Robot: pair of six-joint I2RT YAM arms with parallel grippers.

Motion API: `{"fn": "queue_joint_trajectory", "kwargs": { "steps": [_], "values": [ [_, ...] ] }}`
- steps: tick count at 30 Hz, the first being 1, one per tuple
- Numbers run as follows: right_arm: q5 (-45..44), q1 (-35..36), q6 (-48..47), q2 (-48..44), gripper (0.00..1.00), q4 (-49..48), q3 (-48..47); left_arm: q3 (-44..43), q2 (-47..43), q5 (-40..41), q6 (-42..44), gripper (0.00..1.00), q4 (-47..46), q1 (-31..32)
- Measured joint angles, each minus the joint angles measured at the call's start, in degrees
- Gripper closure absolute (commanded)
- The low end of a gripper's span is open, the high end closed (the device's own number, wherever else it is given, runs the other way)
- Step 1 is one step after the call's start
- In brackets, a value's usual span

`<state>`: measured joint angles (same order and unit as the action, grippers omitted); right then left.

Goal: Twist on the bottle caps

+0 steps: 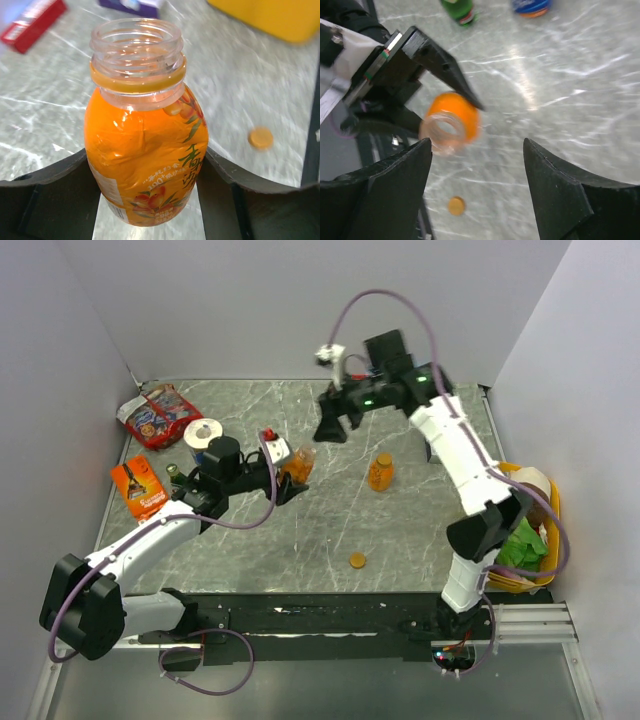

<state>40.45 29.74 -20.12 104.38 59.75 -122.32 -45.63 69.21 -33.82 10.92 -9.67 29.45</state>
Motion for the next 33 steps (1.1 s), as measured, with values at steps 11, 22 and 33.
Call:
{"fn": "queue_joint_trajectory", "kwargs": {
  "steps": [11,22,33],
  "values": [
    [-1.27,4.94,-41.53,-31.80,0.20,0.44,43.17,0.02,-1.01,-5.40,10.23,0.99,11.19,0.00],
    [-11.93,14.75,-69.31,-28.63,0.28,-9.84,69.81,3.96,-10.34,-5.18,8.17,0.99,12.44,-0.26],
    [-15.72,15.15,-82.97,-20.85,0.31,-13.31,71.06,5.55,-15.61,-4.63,5.97,0.99,14.75,-3.08]
  ]
}}
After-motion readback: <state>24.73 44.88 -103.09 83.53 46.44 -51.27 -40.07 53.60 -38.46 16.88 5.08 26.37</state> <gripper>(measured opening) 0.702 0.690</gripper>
